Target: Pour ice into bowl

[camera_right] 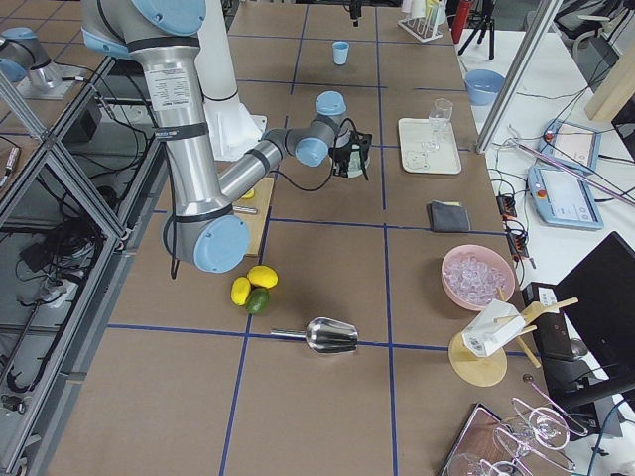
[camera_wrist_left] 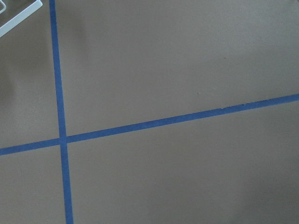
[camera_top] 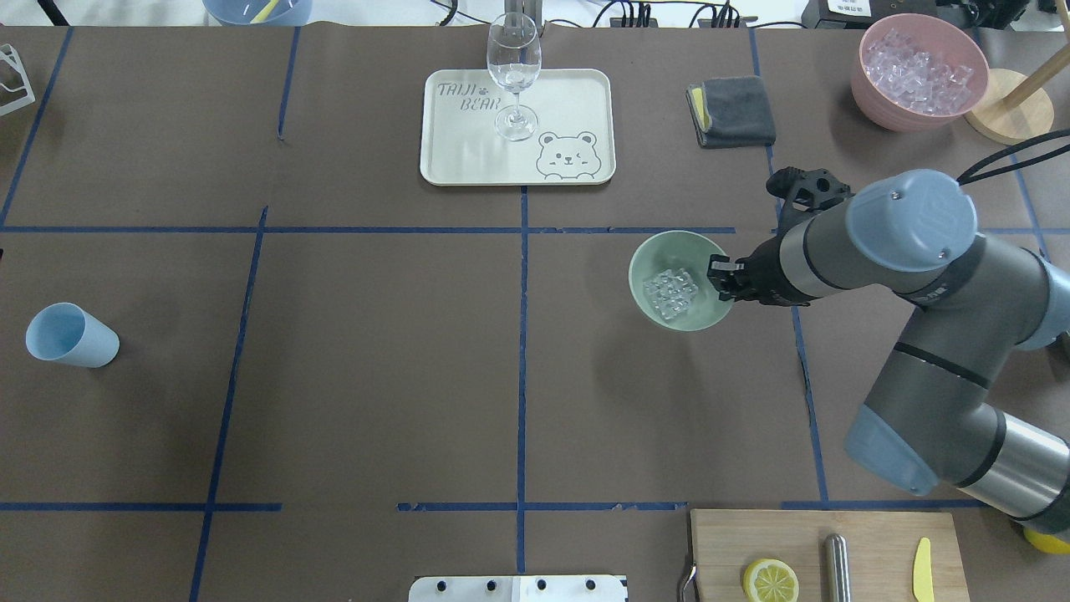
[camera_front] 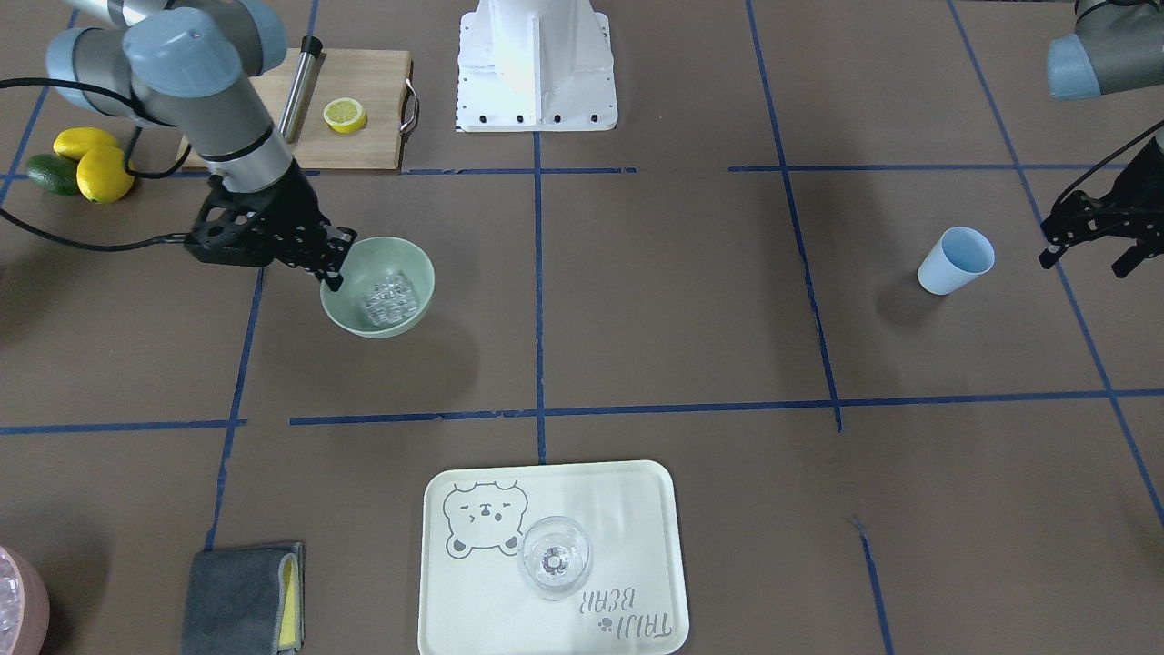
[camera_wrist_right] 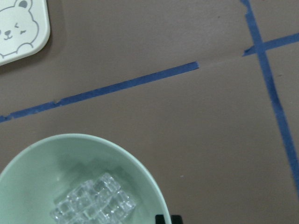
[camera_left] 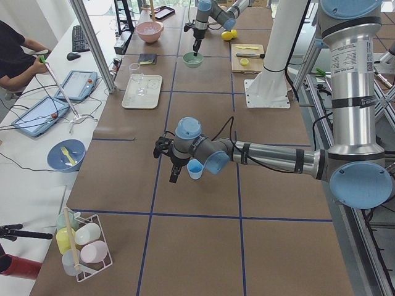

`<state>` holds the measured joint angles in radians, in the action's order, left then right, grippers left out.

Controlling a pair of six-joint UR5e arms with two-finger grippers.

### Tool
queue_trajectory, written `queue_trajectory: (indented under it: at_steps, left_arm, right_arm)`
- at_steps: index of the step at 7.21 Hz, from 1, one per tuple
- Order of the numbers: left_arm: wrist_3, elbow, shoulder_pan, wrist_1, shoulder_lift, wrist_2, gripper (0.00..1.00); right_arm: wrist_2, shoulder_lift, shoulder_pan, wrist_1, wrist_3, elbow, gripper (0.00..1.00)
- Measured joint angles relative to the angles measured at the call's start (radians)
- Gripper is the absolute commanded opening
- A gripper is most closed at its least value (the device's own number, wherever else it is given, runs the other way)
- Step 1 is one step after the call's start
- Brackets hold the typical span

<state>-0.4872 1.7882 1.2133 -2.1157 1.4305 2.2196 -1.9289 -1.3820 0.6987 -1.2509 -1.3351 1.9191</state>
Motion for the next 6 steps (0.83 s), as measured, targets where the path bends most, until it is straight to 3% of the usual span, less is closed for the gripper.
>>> queue_trajectory:
  at_steps: [3,6]
  left_arm:
    - [-0.007,0.012,0.006,0.013,-0.006,0.044,1.0]
    - [-0.012,0.016,0.006,0.013,-0.007,0.047,1.0]
  right_arm:
    - [-0.16,-0.231,0.188,0.121,0.315,-0.03,0.0]
    - [-0.234,-0.311,0.312,0.152,0.516,-0.126,0.0]
